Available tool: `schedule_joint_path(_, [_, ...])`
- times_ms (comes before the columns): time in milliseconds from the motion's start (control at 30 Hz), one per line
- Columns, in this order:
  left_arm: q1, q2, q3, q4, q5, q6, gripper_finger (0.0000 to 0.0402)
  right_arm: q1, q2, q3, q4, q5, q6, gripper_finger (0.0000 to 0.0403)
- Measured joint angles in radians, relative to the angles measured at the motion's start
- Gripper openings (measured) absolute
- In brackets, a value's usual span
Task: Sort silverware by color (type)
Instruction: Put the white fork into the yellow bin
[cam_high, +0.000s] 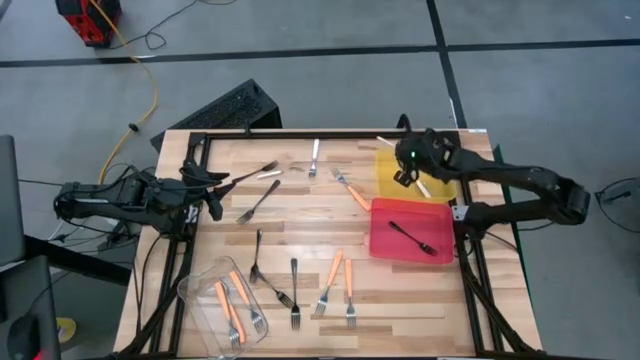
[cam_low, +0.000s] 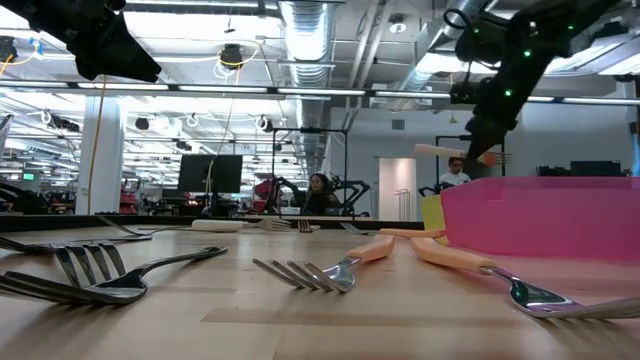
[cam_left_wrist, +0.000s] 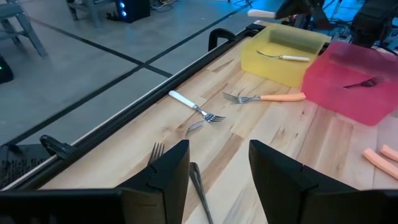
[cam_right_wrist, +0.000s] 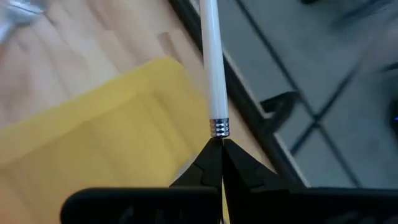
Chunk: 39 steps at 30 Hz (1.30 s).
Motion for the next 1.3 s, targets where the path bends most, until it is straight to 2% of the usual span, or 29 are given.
schedule_joint_path(133, [0.0,0.0,0.0,0.0,-0.025,-0.006,0.0151,0.069,-0.021,-0.067,0.02,0.154,0.004,0.0021])
schedule_joint_path(400, [0.0,0.0,0.0,0.0,-0.076,0.01,0.0151,0.181,-0.01,-0.149,0.037,0.316,-0.007,0.0021])
schedule_joint_path(600, [0.0,0.0,0.0,0.0,-0.079,0.013,0.0151,0.229,-0.01,-0.201,0.022,0.384,0.006,0.0021])
schedule_joint_path(933, [0.0,0.0,0.0,0.001,-0.084,0.036,0.0151,0.218,-0.011,-0.256,0.052,0.318,0.071,0.0021])
schedule_joint_path(1300, [0.0,0.0,0.0,0.001,-0.087,0.063,0.0151,0.168,-0.01,-0.258,0.054,0.09,0.065,0.002])
